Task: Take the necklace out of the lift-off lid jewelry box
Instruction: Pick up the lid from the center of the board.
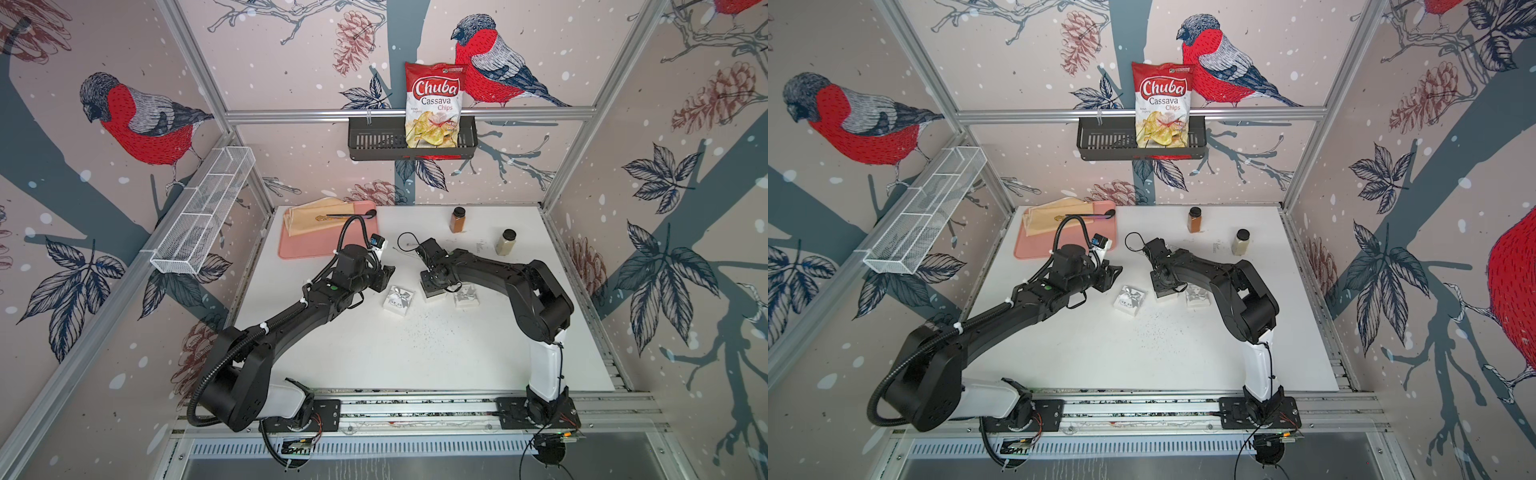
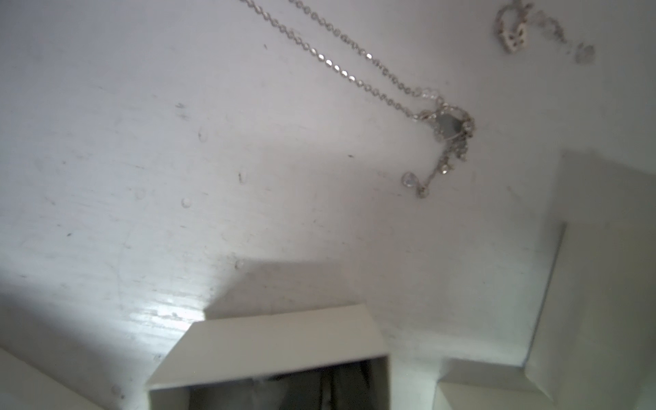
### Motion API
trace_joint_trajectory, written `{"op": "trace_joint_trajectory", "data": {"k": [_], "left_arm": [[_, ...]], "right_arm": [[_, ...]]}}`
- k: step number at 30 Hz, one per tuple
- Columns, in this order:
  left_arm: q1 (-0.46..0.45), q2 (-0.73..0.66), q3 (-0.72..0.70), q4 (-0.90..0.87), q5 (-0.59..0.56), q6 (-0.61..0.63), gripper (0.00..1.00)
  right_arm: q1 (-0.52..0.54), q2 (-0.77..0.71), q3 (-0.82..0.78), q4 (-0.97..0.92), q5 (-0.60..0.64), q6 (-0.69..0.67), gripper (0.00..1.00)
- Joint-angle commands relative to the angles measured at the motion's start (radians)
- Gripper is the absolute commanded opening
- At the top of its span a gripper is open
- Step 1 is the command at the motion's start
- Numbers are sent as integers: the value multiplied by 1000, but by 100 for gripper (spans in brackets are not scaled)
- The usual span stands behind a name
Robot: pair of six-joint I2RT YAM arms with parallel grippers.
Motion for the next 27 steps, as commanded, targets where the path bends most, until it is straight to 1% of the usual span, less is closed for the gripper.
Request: {"op": "trace_joint_trajectory", "data": {"k": [1, 3, 5, 7, 8, 9, 11, 14, 18, 19, 21, 23, 25, 27], "left_arm": [[6, -24, -17, 45, -51, -13, 56], [9, -32, -24, 45, -58, -11, 56], [12, -34, -26, 45, -61, -9, 57], [14, -33, -26, 46, -62, -9, 58], [14, -33, -26, 47, -60, -9, 59], [13, -34, -25, 51, -57, -9, 61], [15, -34, -26, 56, -57, -8, 65], [15, -37, -25, 66, -55, -4, 70], [18, -42, -24, 69, -63, 8, 76], [20, -45, -24, 69, -65, 10, 77], [24, -46, -24, 70, -70, 14, 78], [30, -44, -23, 75, -70, 15, 78], [36, -39, -22, 78, -67, 16, 78], [40, -34, -19, 78, -64, 16, 78]], "right_arm": [[3, -6, 3, -28, 23, -10, 10], [5, -32, -3, -21, 23, -21, 11], [5, -68, -10, -15, 23, -33, 19], [4, -109, -18, -11, 23, -43, 32], [2, -131, -25, -10, 20, -48, 41], [0, -154, -35, -6, 18, -52, 48], [-12, -188, -51, -13, 14, -46, 57], [-39, -227, -77, -32, 9, -43, 63], [-84, -290, -148, -47, 30, -27, 76], [-98, -304, -165, -48, 25, -21, 77], [-131, -330, -206, -43, -1, -9, 81], [-157, -342, -241, -33, -37, -7, 82], [-169, -342, -264, -28, -64, -13, 86], [-169, -334, -277, -26, -66, -14, 91]]}}
